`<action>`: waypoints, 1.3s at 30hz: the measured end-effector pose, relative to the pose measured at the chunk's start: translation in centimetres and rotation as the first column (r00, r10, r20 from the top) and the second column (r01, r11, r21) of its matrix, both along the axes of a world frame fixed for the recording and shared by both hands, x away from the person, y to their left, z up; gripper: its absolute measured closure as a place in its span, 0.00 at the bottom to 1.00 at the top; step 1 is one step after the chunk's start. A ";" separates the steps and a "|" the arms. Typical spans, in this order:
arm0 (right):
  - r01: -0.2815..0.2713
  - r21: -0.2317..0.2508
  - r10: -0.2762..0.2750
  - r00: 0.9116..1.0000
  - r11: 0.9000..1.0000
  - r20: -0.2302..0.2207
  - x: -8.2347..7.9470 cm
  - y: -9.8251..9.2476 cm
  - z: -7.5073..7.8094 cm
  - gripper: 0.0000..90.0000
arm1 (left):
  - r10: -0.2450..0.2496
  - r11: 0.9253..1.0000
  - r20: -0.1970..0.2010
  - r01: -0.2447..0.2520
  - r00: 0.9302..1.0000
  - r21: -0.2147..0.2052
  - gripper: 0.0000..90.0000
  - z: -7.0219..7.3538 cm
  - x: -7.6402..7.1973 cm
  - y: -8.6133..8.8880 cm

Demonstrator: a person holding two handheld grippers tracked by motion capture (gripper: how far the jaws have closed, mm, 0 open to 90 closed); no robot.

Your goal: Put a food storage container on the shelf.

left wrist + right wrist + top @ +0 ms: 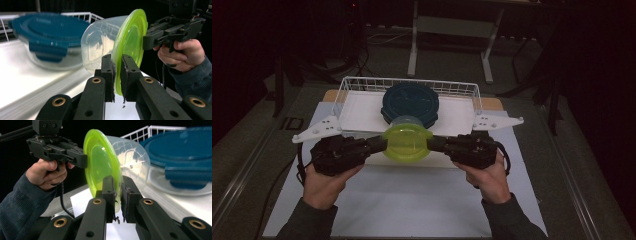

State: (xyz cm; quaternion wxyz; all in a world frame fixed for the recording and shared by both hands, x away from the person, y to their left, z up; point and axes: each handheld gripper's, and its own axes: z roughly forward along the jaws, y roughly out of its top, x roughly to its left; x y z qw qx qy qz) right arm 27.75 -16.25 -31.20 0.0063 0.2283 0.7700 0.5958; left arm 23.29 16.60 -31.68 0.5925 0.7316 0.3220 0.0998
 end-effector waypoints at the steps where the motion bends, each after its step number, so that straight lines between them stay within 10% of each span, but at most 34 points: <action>1: 0.000 0.000 0.000 1.000 1.000 0.000 0.0 0.0 0.0 0.91 | 0.001 1.000 0.005 -0.001 1.000 -0.002 0.91 0.3 0.1 -0.1; 12: 0.073 0.020 -0.074 0.997 0.997 0.037 1.9 -0.4 3.8 0.91 | 0.035 0.999 0.043 -0.034 0.998 -0.019 0.90 3.7 3.0 -0.9; 39: 0.169 0.031 -0.168 0.985 0.985 -0.034 5.9 0.3 3.6 0.87 | 0.115 0.992 -0.016 -0.116 0.993 -0.050 0.86 3.4 7.3 -1.5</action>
